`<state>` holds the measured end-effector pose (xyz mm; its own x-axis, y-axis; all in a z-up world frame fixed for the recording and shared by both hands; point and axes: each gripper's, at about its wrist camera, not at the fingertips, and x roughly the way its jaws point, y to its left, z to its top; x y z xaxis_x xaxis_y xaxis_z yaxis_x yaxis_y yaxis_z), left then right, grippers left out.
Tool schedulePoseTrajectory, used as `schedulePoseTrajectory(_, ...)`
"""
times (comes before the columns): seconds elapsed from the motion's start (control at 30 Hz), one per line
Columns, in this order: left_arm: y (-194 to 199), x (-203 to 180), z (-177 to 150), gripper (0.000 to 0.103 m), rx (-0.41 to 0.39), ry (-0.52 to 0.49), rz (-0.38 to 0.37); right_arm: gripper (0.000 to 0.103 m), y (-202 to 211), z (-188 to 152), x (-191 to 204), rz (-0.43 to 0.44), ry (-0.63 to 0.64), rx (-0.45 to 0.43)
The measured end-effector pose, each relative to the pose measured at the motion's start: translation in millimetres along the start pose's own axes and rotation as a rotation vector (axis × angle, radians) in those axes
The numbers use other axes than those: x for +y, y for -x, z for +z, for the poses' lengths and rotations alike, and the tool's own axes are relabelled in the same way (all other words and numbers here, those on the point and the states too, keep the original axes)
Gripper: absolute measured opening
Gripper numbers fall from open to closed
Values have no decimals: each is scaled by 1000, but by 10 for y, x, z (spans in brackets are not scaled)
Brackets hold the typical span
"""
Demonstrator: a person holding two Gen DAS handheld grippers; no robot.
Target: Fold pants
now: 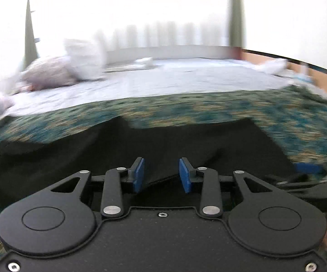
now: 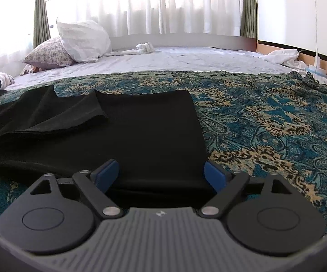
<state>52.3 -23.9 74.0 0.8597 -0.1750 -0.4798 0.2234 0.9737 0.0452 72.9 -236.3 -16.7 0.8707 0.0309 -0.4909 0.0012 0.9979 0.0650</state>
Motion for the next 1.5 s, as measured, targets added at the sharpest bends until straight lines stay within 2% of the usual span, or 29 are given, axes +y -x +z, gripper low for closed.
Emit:
schedulePoseTrajectory(0.07, -123, -141, 38, 23, 33, -19, -78, 91, 6, -7, 2, 1, -1, -5)
schedulePoseTrajectory(0.13, -362, -291, 30, 20, 103, -45, -132, 91, 12, -9, 2, 2, -3, -10)
schedulePoseTrajectory(0.27, -884, -402, -18, 15, 251, -7, -147, 91, 23, -17, -23, 9, -20, -16)
schedulePoseTrajectory(0.4, -1127, -303, 154, 15, 223, -12, -48, 91, 27, -22, -26, 10, -26, -19)
schedulePoseTrajectory(0.5, -1275, -56, 322, 15, 214, 17, 57, 92, 28, -24, -27, 13, -28, -20)
schedulePoseTrajectory(0.7, -1444, 769, 488, 16, 218, 157, 262, 92, 27, -24, -31, 20, -34, -21)
schedulePoseTrajectory(0.8, -1351, 1046, 508, 16, 202, 218, 311, 93, 24, -28, -38, 25, -37, -22)
schedulePoseTrajectory(0.9, -1219, 1080, 537, 16, 169, 215, 276, 93, 20, -28, -41, 26, -38, -22)
schedulePoseTrajectory(1.0, -1077, 864, 525, 16, 132, 132, 157, 93, 20, -27, -40, 25, -37, -22)
schedulePoseTrajectory(1.07, -1063, 670, 517, 20, 127, 69, 79, 93, 19, -28, -43, 24, -34, -21)
schedulePoseTrajectory(1.17, -1144, 394, 490, 20, 132, -1, 19, 93, 18, -30, -31, 20, -27, -19)
schedulePoseTrajectory(1.23, -1240, 259, 432, 20, 151, -30, 18, 95, 14, -27, -29, 22, -24, -16)
schedulePoseTrajectory(1.37, -1277, 241, 211, 20, 217, -18, 58, 102, 0, -22, -40, 32, -29, -5)
schedulePoseTrajectory(1.47, -1098, 341, 24, 21, 190, -24, 63, 103, 1, -22, -64, 41, -43, -6)
schedulePoseTrajectory(1.5, -1004, 375, -46, 26, 184, -30, 69, 103, 0, -22, -68, 41, -46, -6)
